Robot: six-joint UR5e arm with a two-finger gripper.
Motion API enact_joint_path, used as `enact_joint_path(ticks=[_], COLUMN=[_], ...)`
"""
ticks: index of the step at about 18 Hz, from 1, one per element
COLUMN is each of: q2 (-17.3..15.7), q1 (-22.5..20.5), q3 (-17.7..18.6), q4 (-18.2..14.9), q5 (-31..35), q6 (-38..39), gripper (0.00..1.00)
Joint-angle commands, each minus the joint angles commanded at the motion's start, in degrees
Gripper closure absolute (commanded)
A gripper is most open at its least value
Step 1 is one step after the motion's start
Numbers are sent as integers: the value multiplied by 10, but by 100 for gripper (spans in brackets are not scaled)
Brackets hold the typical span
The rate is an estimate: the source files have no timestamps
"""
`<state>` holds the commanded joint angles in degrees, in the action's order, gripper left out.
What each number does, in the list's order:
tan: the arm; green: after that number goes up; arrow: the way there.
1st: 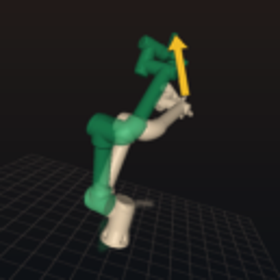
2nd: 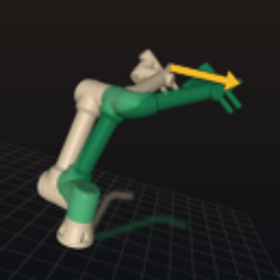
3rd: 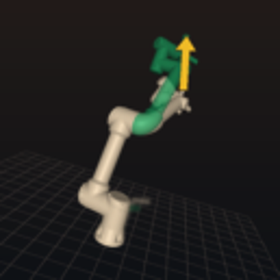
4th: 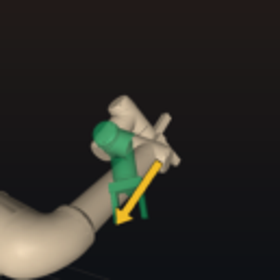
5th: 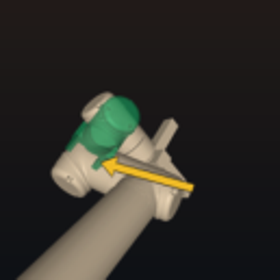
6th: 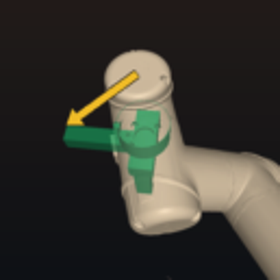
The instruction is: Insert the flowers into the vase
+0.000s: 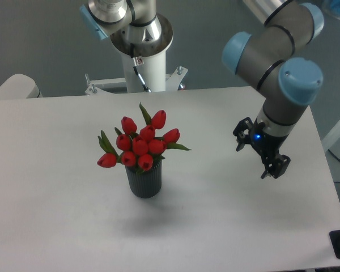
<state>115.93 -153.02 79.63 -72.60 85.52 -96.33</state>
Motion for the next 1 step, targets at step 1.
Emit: enact_joint_path(ticks=[1], q2=[0], q1=[0], q3=[1], q4=[0], q5=[-1], q6=[0], gripper=[0])
